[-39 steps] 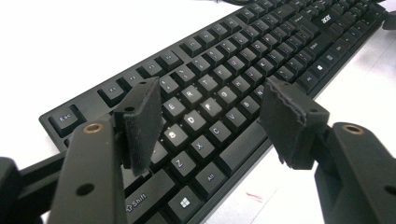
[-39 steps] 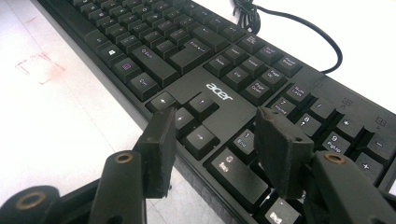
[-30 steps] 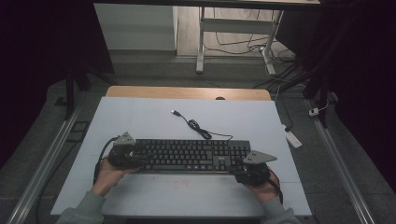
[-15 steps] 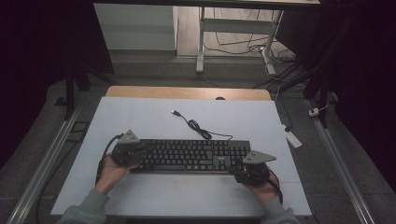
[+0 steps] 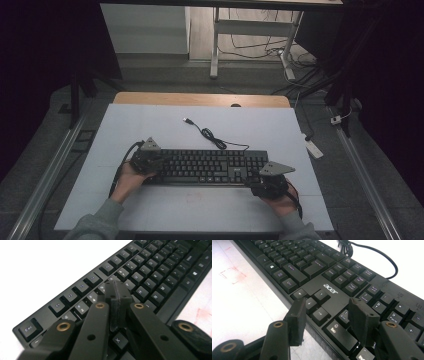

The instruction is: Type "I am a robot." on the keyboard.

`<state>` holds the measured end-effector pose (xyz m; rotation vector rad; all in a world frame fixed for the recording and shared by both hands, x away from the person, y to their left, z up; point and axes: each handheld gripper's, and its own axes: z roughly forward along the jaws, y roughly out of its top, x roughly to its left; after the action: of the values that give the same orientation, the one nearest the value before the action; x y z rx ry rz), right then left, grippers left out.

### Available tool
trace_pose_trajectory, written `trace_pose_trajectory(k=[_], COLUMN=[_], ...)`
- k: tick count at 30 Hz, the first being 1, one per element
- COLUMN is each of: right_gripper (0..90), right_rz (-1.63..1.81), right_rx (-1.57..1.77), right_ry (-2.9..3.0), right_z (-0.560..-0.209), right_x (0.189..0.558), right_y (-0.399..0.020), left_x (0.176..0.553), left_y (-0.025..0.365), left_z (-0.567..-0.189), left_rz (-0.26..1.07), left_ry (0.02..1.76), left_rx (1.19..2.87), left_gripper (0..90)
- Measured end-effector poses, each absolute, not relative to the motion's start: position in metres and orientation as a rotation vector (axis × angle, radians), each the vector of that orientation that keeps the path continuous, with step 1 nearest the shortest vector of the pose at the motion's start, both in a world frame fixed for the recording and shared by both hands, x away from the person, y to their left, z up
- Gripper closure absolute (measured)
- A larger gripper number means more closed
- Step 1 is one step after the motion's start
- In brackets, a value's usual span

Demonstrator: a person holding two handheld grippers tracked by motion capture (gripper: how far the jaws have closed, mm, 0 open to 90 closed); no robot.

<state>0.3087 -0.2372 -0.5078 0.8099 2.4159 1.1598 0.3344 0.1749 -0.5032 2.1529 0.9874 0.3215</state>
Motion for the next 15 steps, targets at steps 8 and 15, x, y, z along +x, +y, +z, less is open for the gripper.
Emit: trace_pose_trajectory(k=[8,15], right_gripper=[49.1,49.1], right_rz=[1.159,1.159], right_rx=[0.811,0.811], right_ry=[2.417,2.416], right_z=[-0.508,-0.508], right_x=[0.309,0.309], right_y=[-0.237,-0.238], left_x=[0.344,0.346], left_y=[0.168,0.165], left_z=[-0.511,-0.514], left_rz=[0.316,0.318], left_ry=[1.000,1.001], left_rx=[2.175,2.193], left_gripper=[88.6,88.7])
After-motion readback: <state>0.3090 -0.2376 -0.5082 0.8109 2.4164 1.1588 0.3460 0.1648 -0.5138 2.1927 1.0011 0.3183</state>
